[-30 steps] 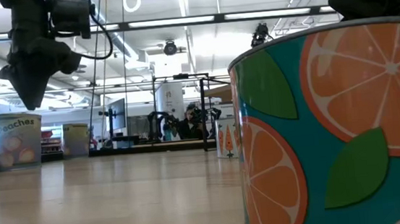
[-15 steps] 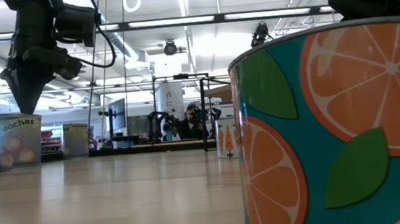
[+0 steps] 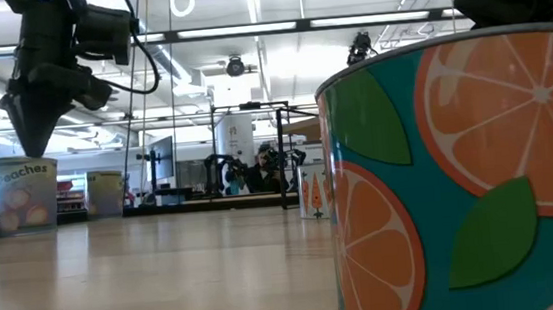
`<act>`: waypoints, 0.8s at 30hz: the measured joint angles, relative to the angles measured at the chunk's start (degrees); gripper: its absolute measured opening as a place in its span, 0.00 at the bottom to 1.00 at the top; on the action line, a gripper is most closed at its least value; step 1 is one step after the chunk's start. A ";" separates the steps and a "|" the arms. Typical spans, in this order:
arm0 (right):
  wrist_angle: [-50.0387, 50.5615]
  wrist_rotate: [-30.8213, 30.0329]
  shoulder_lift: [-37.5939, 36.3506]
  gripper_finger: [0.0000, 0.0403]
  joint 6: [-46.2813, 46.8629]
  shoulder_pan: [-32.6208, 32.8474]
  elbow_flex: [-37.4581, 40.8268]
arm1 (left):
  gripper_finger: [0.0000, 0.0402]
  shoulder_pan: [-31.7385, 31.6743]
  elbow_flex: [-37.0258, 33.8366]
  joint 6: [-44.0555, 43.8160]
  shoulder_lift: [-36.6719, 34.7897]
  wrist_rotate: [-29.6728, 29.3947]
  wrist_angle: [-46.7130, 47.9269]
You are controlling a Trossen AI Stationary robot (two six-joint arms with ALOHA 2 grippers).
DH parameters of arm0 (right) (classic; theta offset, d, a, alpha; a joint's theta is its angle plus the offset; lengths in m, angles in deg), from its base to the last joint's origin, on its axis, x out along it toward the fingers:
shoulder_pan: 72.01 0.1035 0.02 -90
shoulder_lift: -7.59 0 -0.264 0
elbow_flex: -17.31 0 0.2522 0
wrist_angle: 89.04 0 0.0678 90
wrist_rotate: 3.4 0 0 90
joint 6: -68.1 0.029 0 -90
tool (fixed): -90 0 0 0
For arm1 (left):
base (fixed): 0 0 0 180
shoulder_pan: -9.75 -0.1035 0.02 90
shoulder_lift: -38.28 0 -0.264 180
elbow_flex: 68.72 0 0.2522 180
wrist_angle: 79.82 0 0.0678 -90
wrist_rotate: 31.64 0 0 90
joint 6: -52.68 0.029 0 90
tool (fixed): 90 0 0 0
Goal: Pick and place cans onto a shelf
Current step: Put the bottom canned peaches can on the shelf
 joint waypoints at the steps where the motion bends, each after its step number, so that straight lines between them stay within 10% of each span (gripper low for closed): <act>1: 0.00 0.00 0.00 0.03 0.00 0.00 -0.02 | 0.22 0.00 0.00 0.00 0.00 0.13 0.01; 24: 0.00 -0.02 0.00 0.03 0.00 0.00 -0.01 | 0.22 0.00 0.00 0.26 0.39 1.20 -0.15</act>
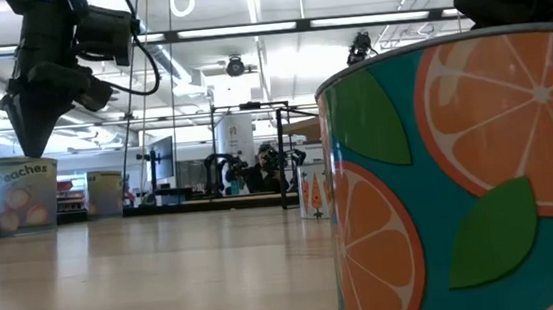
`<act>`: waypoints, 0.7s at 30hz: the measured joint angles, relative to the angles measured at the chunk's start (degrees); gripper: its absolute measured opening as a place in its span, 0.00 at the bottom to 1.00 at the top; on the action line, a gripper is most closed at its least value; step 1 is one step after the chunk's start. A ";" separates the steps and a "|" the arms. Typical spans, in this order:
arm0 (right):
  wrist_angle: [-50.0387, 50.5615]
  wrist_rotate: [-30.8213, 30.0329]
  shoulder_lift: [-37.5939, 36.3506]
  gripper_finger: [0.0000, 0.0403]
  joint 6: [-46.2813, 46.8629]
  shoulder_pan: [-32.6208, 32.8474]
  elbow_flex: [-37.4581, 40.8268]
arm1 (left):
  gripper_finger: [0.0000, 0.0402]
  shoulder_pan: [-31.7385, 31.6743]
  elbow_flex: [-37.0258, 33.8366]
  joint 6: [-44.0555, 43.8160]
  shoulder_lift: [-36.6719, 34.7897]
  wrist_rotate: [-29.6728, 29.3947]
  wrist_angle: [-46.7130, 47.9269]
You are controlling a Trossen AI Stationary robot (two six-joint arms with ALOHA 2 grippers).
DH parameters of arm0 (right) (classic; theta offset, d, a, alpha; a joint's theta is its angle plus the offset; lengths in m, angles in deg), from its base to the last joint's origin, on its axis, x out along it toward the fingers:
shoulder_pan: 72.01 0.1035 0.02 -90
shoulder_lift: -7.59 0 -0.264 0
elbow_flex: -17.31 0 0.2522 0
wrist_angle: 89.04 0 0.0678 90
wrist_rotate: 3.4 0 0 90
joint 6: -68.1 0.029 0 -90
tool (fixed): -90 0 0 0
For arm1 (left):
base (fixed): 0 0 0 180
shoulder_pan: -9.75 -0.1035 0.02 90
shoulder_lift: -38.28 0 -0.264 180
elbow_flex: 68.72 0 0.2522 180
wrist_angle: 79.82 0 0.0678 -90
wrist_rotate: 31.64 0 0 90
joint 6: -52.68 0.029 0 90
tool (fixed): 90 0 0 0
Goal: Pick and place cans onto a shelf
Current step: Put the bottom canned peaches can on the shelf
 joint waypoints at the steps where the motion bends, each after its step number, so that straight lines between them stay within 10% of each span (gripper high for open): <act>1: 0.00 0.02 0.00 0.03 0.00 0.00 -0.01 | 0.22 0.00 0.00 -0.02 0.00 0.00 0.00; 21: 0.00 0.01 0.01 0.03 0.00 0.00 0.00 | 0.02 0.00 0.00 0.07 0.00 0.04 0.15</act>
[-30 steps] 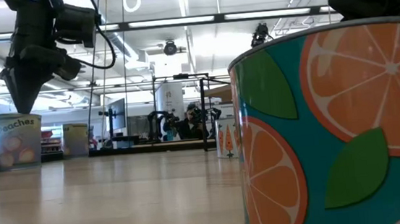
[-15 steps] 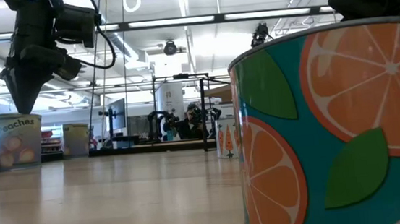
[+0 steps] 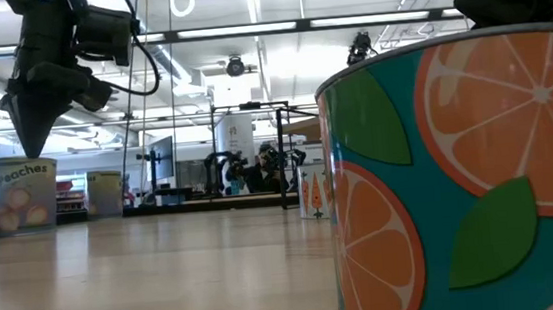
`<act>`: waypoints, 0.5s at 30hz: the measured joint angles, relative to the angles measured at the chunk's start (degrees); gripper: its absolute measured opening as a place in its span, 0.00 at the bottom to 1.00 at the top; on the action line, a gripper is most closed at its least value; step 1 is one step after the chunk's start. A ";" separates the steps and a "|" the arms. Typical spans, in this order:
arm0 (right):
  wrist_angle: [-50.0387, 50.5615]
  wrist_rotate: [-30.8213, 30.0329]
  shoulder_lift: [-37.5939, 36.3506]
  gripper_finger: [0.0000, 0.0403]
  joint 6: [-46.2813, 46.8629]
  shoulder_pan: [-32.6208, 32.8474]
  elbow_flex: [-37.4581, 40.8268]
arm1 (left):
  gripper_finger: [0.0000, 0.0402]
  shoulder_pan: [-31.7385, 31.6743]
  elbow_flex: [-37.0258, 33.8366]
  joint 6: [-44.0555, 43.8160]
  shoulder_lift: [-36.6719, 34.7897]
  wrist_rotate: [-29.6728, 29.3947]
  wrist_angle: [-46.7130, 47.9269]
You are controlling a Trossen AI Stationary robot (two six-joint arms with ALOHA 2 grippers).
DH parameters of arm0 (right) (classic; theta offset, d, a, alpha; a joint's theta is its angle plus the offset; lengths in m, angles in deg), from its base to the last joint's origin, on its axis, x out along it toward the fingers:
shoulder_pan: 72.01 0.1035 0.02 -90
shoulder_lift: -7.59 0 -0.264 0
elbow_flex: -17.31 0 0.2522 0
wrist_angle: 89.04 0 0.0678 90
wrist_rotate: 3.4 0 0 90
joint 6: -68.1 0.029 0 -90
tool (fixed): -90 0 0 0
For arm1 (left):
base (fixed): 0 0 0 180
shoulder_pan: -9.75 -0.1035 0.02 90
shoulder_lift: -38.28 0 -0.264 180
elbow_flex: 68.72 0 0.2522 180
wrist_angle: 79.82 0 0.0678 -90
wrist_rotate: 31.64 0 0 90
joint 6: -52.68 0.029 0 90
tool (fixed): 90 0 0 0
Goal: Pick and place cans onto a shelf
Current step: Put the bottom canned peaches can on the shelf
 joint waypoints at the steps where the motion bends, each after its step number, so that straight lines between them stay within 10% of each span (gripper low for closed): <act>1: 0.00 0.01 0.00 0.03 0.00 0.00 0.01 | 0.01 0.00 0.00 0.00 0.00 0.00 -0.02; 15: 0.00 0.01 -0.01 0.03 0.00 0.00 -0.01 | 0.00 1.20 2.59 -3.84 -0.02 5.70 -4.99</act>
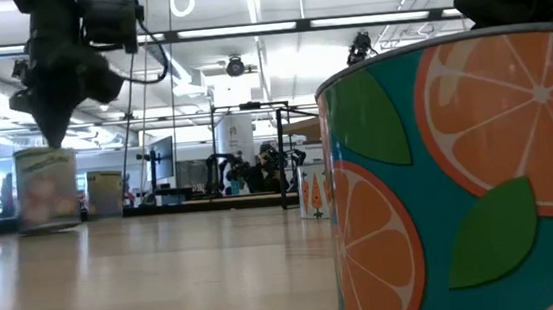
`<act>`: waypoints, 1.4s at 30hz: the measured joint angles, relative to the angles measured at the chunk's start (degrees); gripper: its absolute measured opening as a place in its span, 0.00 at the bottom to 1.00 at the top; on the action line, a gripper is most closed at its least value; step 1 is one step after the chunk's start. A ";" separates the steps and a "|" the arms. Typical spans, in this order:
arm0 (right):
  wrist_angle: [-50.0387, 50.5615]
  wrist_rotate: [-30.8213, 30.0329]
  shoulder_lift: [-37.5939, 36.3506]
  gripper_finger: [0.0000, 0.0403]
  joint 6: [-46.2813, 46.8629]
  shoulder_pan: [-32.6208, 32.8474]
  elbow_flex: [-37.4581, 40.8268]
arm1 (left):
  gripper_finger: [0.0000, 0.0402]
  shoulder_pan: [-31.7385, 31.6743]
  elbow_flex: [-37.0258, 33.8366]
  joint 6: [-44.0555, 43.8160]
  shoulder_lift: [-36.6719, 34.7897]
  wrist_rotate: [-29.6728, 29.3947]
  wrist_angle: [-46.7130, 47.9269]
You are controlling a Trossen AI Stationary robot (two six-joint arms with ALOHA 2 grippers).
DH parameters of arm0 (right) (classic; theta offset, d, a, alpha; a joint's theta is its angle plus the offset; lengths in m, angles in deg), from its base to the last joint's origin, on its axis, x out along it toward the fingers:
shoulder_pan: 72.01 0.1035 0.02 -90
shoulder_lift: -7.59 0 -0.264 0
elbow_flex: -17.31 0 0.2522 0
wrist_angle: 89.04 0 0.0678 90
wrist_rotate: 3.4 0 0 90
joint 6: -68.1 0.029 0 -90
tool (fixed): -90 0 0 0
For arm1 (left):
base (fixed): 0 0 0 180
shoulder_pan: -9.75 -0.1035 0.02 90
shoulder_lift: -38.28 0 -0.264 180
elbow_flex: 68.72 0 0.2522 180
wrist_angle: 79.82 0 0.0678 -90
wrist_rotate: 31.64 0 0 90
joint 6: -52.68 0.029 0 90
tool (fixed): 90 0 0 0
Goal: Pick and place cans onto a shelf
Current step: Put the bottom canned peaches can on the shelf
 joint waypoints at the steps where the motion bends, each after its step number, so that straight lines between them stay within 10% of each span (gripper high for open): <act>1: 0.00 0.00 0.00 0.03 0.00 0.00 0.00 | 0.00 0.45 0.80 -0.06 0.00 -0.03 -0.49; 25: 0.00 0.00 0.01 0.03 0.00 0.00 0.00 | 0.01 20.03 5.09 -5.87 8.72 -9.87 -6.22; 42: 0.00 -0.01 0.02 0.03 0.00 0.00 0.02 | 0.08 20.88 9.48 -15.08 8.46 -10.57 -7.30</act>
